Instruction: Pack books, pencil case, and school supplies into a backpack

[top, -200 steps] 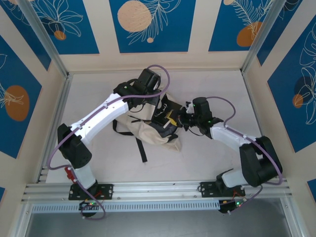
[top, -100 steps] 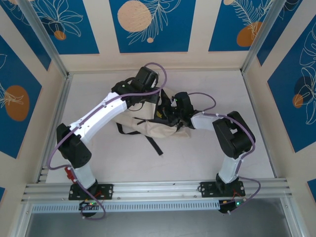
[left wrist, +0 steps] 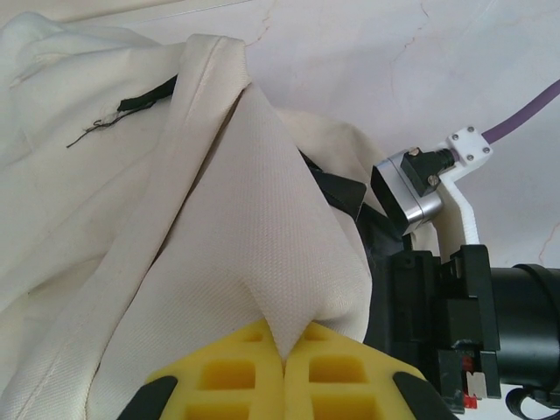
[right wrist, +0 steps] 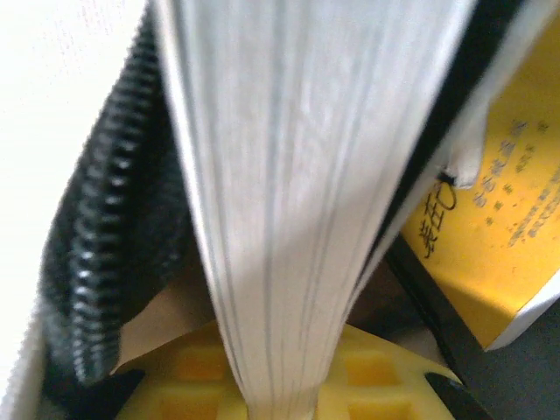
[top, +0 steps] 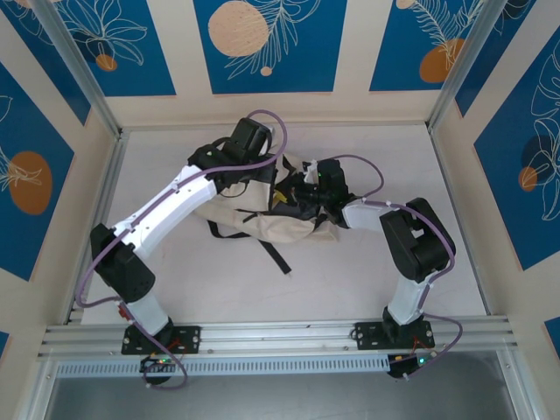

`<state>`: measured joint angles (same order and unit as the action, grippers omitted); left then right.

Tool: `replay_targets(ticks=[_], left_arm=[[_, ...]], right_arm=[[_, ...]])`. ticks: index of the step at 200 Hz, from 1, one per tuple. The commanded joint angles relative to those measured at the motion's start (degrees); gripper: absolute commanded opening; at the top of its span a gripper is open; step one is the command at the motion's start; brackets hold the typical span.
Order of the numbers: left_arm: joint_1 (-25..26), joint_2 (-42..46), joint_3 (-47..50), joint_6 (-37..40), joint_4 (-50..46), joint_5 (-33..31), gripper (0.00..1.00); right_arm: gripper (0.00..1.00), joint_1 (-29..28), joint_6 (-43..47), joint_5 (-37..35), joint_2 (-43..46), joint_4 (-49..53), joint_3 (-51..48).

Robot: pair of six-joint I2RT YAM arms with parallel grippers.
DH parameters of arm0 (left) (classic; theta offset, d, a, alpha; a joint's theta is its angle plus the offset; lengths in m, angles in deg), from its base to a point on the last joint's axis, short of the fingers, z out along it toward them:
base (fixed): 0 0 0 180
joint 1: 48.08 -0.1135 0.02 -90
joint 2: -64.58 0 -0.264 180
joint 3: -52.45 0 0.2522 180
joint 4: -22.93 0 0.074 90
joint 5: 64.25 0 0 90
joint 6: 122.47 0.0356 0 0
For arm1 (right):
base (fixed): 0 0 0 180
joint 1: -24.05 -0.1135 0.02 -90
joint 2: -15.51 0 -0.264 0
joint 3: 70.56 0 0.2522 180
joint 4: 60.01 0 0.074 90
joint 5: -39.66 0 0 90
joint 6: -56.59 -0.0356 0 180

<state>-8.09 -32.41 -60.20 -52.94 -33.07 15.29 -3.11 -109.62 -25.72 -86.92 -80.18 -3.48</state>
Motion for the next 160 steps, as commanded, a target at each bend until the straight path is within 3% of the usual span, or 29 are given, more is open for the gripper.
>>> replay_targets(ticks=[1, 36, 63, 121, 160], left_arm=[[-0.67, 3.69, 0.57, 1.13, 3.35, 2.17, 0.0], [-0.98, 5.01, 1.64, 0.88, 4.17, 3.33, 0.0], [-1.18, 5.26, 2.08, 0.63, 4.52, 4.18, 0.0], [-1.46, 4.81, 2.46, 0.03, 4.86, 5.16, 0.0], [-1.75, 4.71, 2.7, -0.01, 4.56, 5.36, 0.0]], right_arm=[[0.0, -0.62, 3.39, 7.45, 1.57, -8.44, 0.47], [0.0, 0.33, 2.47, 7.63, -0.76, -12.77, 1.7], [0.0, 0.17, 6.28, 7.33, -3.36, -6.35, 5.55], [0.01, 1.56, 5.6, 3.66, -12.61, -3.95, 11.54], [0.11, 2.35, 5.88, 3.68, -15.15, 1.15, 15.59]])
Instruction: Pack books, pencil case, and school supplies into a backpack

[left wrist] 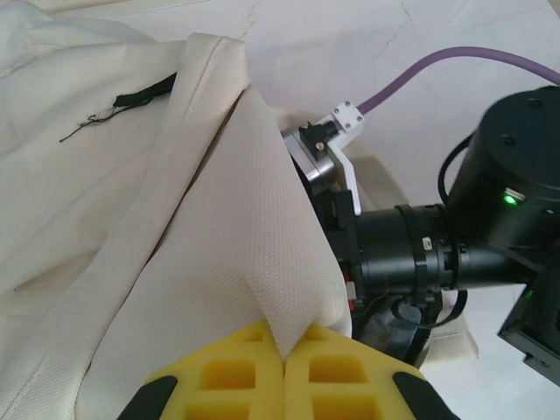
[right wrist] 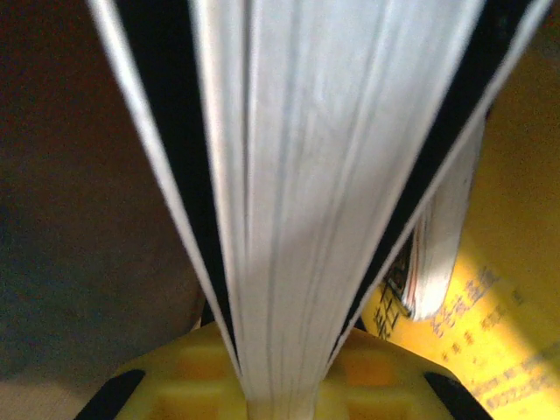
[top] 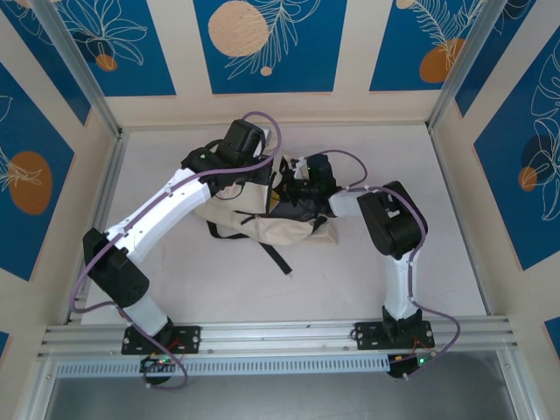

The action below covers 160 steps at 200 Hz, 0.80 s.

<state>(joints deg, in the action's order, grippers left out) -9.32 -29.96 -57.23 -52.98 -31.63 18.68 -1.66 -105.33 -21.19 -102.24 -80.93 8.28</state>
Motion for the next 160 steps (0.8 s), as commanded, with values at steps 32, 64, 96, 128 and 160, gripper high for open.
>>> replay_targets(ticks=[32, 64, 96, 128, 160], left_arm=[[-0.79, 1.65, 0.13, -0.56, 3.09, 2.39, 0.0], [-1.14, 0.06, 0.03, -1.37, 3.18, 3.88, 0.0], [-1.08, -2.35, -0.46, -2.32, 3.62, 8.52, 0.0], [-1.15, -4.56, -0.15, -3.69, 4.62, 13.19, 0.0], [-1.09, -5.7, -0.06, -4.52, 5.09, 14.87, 0.0]], right_arm=[[0.36, 2.08, 4.73, -2.41, 3.08, 10.8, 3.24], [0.47, 4.53, 6.3, -1.39, 8.17, 16.82, -0.8], [0.6, 6.48, 10.82, -1.49, 15.04, 25.68, -5.53], [0.61, 7.95, 14.95, -2.94, 19.05, 31.36, -9.4], [0.48, 6.57, 16.88, -3.71, 17.23, 34.19, -8.15]])
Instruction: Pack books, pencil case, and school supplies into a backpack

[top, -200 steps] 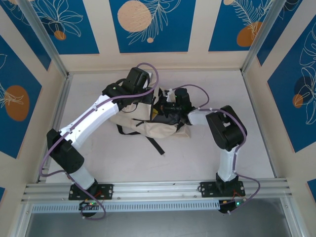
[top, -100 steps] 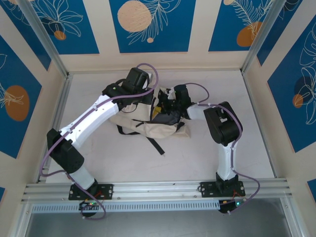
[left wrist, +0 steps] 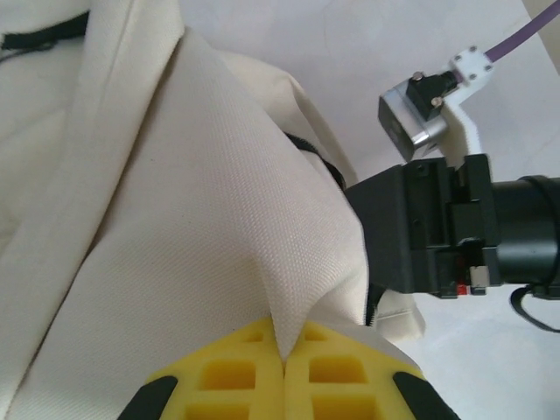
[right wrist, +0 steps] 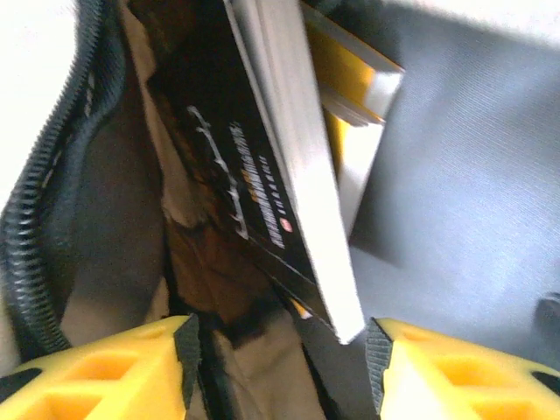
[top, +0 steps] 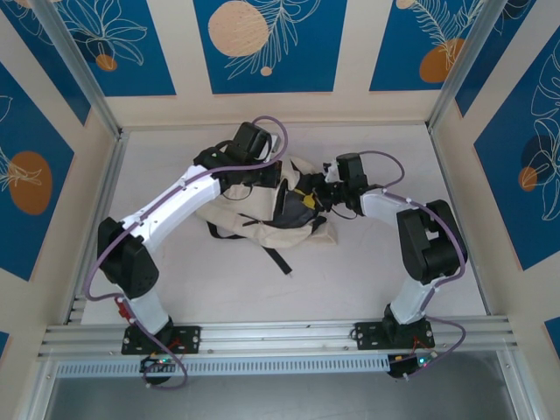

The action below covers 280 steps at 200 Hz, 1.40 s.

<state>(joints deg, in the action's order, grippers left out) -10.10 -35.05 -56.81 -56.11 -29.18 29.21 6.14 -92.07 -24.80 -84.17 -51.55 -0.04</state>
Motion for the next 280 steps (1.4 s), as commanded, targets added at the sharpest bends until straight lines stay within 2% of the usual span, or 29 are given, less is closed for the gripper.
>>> replay_targets(ticks=[1, 74, 120, 170, 214, 229, 257, 280], left_arm=[[-0.33, -0.67, -0.47, -1.44, 2.65, 4.35, 0.0], [-0.32, -1.13, 1.02, -2.82, 2.66, 5.49, 0.0], [-0.32, -1.37, 1.01, -2.98, 2.66, 5.76, 0.0], [-0.34, -1.99, 1.33, -3.73, 3.1, 5.94, 0.0], [-0.36, -2.11, 1.2, -4.31, 3.02, 5.07, 0.0], [-0.36, -2.04, 1.18, -4.38, 2.85, 4.93, 0.05], [-0.68, -1.42, 1.38, -5.0, 2.66, 5.34, 0.24], [-1.75, 0.7, 2.98, -6.32, 3.53, 5.23, 0.5]], right_arm=[[0.48, -1.33, 3.67, -0.12, -0.94, 4.79, 0.24], [0.33, -6.12, 1.64, -0.36, -7.34, 1.57, 5.61], [0.31, -8.29, 0.67, -1.26, -10.55, 1.29, 8.96], [0.29, -8.91, -4.18, 4.96, -13.57, -10.28, 9.06], [0.3, -7.12, -0.8, -0.93, -6.66, -4.36, 4.29], [0.34, -6.31, 2.05, -4.22, -2.34, 0.76, 1.35], [0.39, -4.67, 5.82, -12.9, 5.96, 10.78, -4.08], [0.45, -2.47, 6.93, -20.83, 12.57, 18.9, -6.76]])
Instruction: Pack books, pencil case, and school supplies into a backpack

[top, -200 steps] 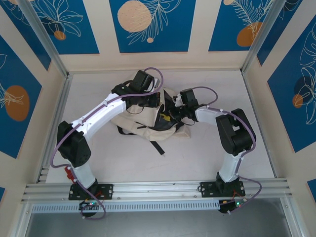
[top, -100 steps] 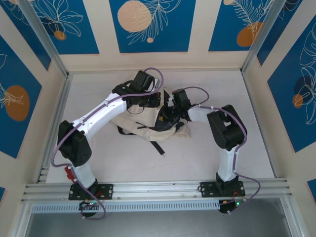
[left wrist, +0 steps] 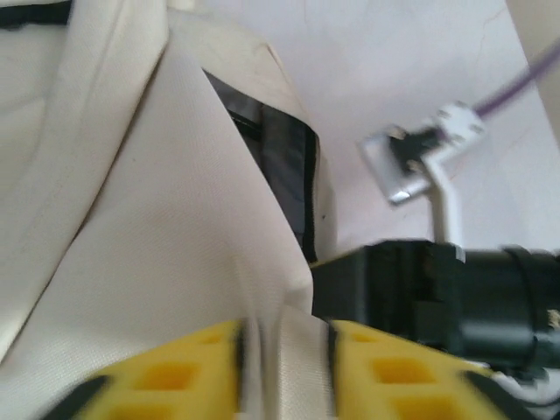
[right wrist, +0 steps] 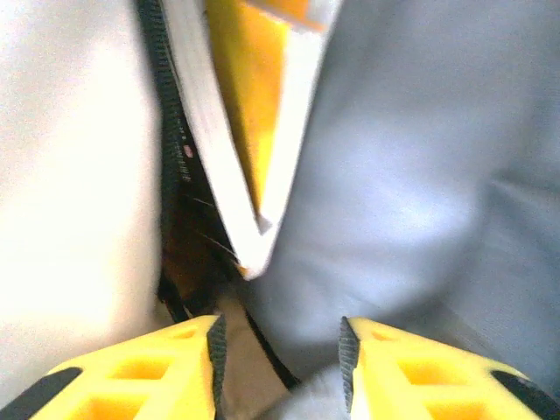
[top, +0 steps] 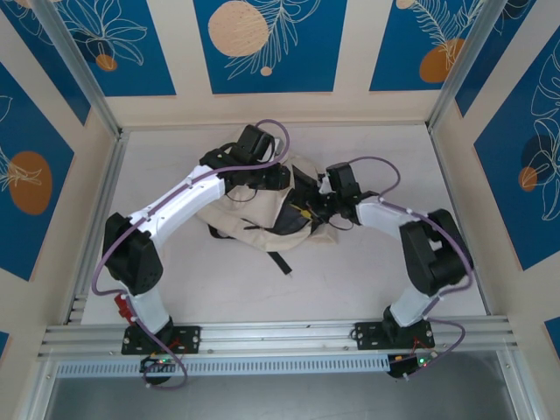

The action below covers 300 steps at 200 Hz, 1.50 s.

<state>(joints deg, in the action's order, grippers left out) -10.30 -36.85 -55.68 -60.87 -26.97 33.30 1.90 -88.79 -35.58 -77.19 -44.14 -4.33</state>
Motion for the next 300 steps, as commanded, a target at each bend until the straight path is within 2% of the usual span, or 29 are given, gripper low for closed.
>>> replay_targets(ticks=[1, 32, 56, 77, 106, 146, 166, 181, 205, 226, 269, 284, 300], left_arm=[[-1.65, 2.61, 1.96, -1.56, 1.41, 1.15, 0.51], [-4.7, 8.35, 9.13, -4.55, 3.41, -1.46, 0.68], [-7.84, 13.52, 18.34, -7.8, 5.2, -3.36, 0.73], [-10.56, 17.13, 27.03, -11.28, 7.39, -3.2, 0.74], [-13.35, 19.98, 37.13, -16.28, 11.92, -0.27, 0.72], [-14.23, 19.32, 42.54, -19.64, 18.09, 3.28, 0.67], [-14.31, 17.93, 43.73, -20.78, 20.37, 3.82, 0.63], [-14.36, 16.92, 44.14, -21.41, 22.01, 4.22, 0.59], [-14.4, 15.53, 44.19, -21.68, 23.74, 3.99, 0.55], [-14.58, 14.39, 44.14, -21.69, 25.01, 3.55, 0.52], [-14.96, 12.39, 43.75, -21.44, 27.23, 4.93, 0.49], [-15.06, 12.69, 43.48, -21.19, 26.89, 4.8, 0.5], [-15.08, 13.66, 43.3, -20.76, 25.62, 4.09, 0.51]], right_arm=[[0.46, 1.9, 3.67, -10.43, 5.87, 11.9, -2.51], [0.55, 4.0, 5.01, -22.13, 13.21, 21.59, -2.4], [0.63, 3.37, 7.69, -23.36, 16.74, 23.99, -0.44], [0.68, 1.3, 10.08, -20.15, 17.39, 24.12, 2.24], [0.68, -3.52, 11.95, -15.17, 14.98, 24.98, 7.07], [0.69, -10.5, 13.74, -20.03, 8.01, 29.47, 12.54], [0.64, -11.11, 15.69, -19.69, 3.8, 31.45, 15.0], [0.5, -10.82, 16.85, -19.37, 0.54, 33.06, 17.07], [0.27, -9.24, 17.71, -23.54, -3.07, 33.76, 18.82], [0.18, -6.71, 18.67, -27.77, -5.2, 32.16, 19.05], [0.16, -3.6, 23.6, -31.24, -10.73, 30.08, 23.64], [0.23, -3.88, 24.32, -33.21, -11.12, 32.35, 26.2], [0.36, -5.38, 25.0, -35.59, -8.49, 33.81, 26.61]])
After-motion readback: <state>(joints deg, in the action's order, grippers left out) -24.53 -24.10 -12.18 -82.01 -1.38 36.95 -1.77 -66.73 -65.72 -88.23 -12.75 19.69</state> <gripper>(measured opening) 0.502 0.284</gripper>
